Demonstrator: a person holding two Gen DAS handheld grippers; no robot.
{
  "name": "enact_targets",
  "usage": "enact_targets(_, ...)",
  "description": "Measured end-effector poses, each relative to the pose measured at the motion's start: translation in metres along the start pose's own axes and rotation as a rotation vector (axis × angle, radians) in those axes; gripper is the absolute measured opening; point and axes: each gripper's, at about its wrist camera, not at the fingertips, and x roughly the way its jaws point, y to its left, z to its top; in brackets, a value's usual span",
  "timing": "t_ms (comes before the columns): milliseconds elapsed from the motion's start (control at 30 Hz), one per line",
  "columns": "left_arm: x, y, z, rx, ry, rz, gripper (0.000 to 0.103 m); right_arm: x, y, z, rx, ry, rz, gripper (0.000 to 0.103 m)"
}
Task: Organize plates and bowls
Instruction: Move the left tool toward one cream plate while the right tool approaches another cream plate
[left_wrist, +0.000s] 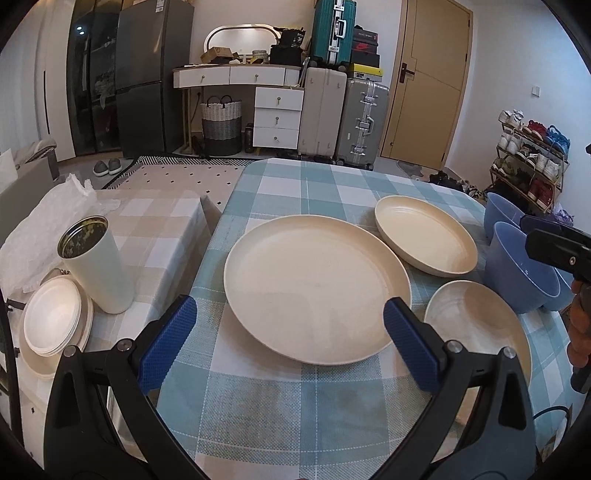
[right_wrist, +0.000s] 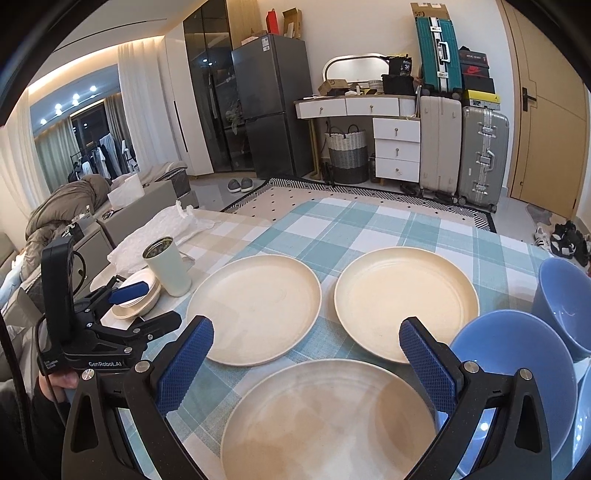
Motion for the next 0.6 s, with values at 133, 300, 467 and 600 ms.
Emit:
enact_targets(133, 0.007, 0.004, 0.001, -0.008, 0.013, 0.013, 0.101, 0.01, 0.0, 0.0, 0.005, 0.018, 0.024, 0.103)
enact_targets(300, 0.017, 0.01, 0.003, -0.02, 0.025, 0.017, 0.101, 0.026, -0.001, 0.0, 0.027, 0.052, 0.051, 0.103)
enact_targets(467, 0.027, 0.016, 0.006, -0.039, 0.045, 0.014, 0.101, 0.045, -0.001, 0.0, 0.036, 0.087, 0.06, 0.102)
enact_targets(600, 0.036, 0.021, 0.008, -0.04, 0.059, 0.032, 0.101, 0.061, 0.0, -0.001, 0.033, 0.12, 0.063, 0.098)
